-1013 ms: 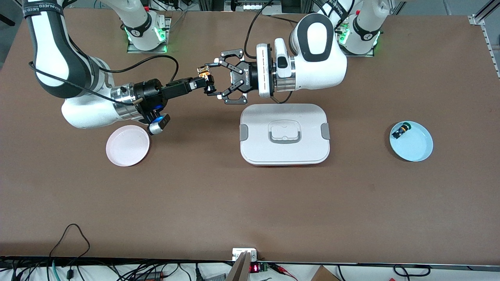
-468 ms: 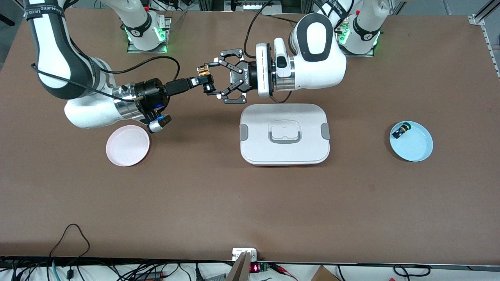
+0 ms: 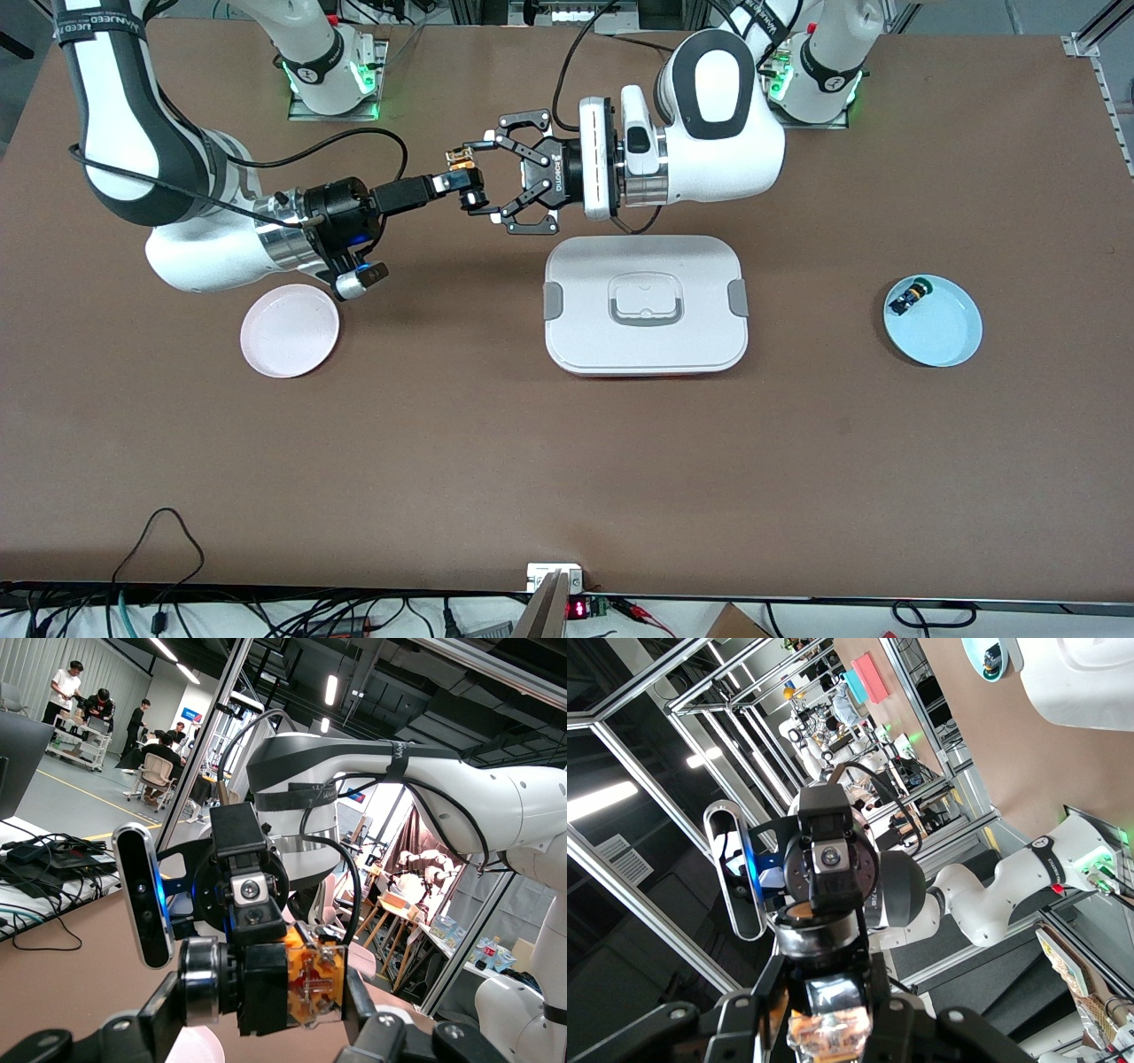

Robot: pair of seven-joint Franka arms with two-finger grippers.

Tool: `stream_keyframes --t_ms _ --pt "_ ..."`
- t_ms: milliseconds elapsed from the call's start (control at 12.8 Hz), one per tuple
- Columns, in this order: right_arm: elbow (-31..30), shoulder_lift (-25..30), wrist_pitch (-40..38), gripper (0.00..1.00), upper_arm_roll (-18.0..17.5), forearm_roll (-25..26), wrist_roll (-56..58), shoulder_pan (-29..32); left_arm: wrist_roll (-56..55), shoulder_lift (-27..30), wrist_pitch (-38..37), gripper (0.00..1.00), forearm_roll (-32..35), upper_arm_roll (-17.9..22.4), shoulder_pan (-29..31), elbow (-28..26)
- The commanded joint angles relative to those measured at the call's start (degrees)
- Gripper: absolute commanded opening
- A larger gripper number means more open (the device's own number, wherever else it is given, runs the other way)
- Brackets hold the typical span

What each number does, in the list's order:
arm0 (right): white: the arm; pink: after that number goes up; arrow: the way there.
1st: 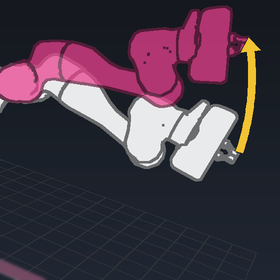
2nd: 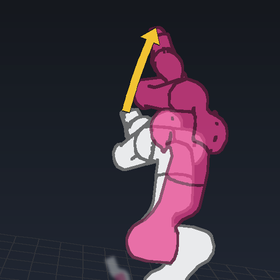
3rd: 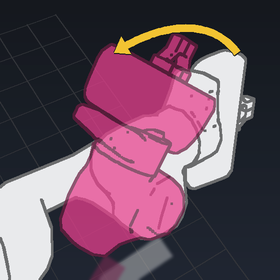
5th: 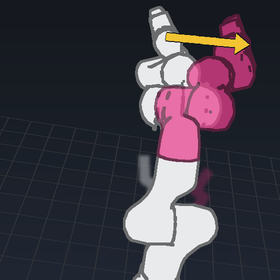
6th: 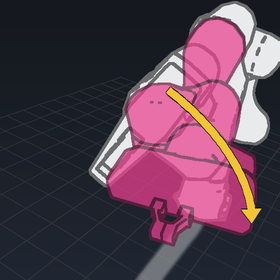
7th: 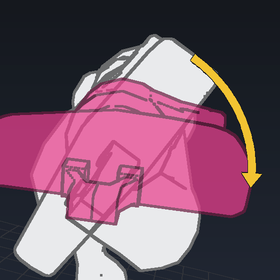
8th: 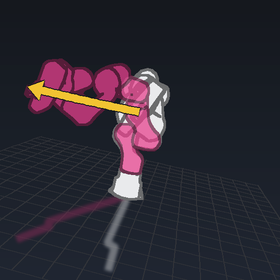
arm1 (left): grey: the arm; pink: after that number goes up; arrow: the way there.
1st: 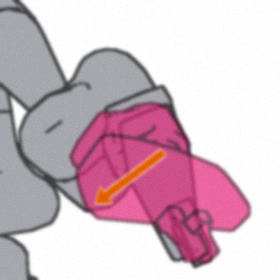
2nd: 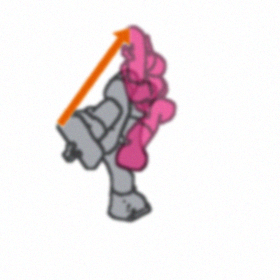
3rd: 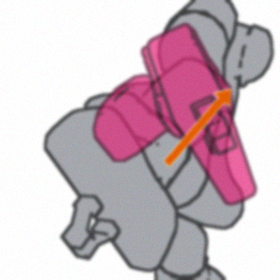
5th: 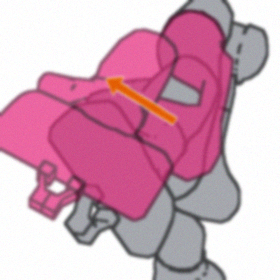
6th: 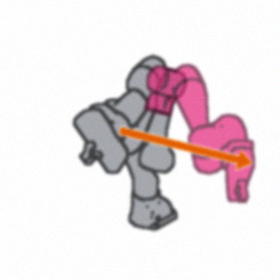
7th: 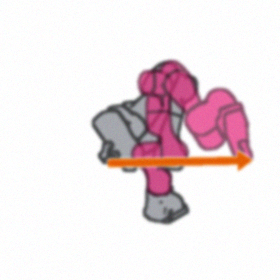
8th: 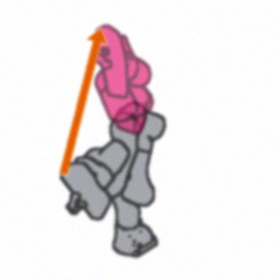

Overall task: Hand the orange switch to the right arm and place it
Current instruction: 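Close the right gripper on the orange switch held by the left gripper, then open the left gripper and withdraw it while the right gripper holds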

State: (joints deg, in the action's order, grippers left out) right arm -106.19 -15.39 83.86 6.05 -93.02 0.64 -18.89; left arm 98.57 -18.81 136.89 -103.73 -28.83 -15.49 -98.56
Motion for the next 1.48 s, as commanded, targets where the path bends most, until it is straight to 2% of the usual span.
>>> stream_keyframes --t_ms 0,78,312,468,779,857,935,1091,1169,1247,1403 --pt "-1.8 1.7 -1.2 0.23 0.1 -0.6 3.1 -0.1 0.1 -0.5 0.6 0.30 -1.2 0.1 -0.2 1.0" --pt "-1.7 1.7 -1.2 0.23 0.1 -0.6 3.1 -0.1 0.2 -0.5 0.4 0.99 -1.3 0.1 -0.2 0.9" --pt "-1.7 1.6 -1.1 0.23 0.1 -0.6 3.3 -0.1 0.2 0.3 0.3 1.00 -1.1 0.3 0.6 0.6" --pt "-1.6 1.5 -1.1 0.22 0.1 -0.6 3.6 -0.1 0.7 2.2 0.1 1.00 -0.6 0.4 3.7 -2.1" --pt "-0.6 0.4 -0.5 0.20 0.1 0.6 6.6 1.4 2.9 8.3 -0.8 1.00 -0.4 0.4 15.5 -11.8" --pt "-0.6 0.4 -0.5 0.20 0.1 2.3 7.5 1.8 4.5 9.2 -4.5 1.00 -0.3 0.6 19.9 -15.4" --pt "-0.5 0.4 -0.5 0.20 0.1 4.6 8.8 2.6 5.8 9.1 -10.2 1.00 0.5 1.1 25.1 -18.4" --pt "-0.5 -0.3 -0.4 0.20 0.1 11.9 14.8 4.6 5.9 7.4 -11.8 1.00 11.4 2.3 32.9 -19.5" --pt "-0.5 -0.6 -0.3 0.20 0.1 16.0 17.7 5.4 5.9 6.9 -11.7 1.00 18.8 4.3 35.2 -19.2" --pt "-0.4 -0.7 0.1 0.20 0.1 21.7 19.9 6.2 5.9 5.9 -11.7 1.00 23.3 6.7 36.5 -19.2" --pt "-0.4 -0.7 1.7 0.20 0.1 32.1 25.6 8.1 6.0 3.7 -11.7 1.00 28.3 10.2 39.2 -19.2"
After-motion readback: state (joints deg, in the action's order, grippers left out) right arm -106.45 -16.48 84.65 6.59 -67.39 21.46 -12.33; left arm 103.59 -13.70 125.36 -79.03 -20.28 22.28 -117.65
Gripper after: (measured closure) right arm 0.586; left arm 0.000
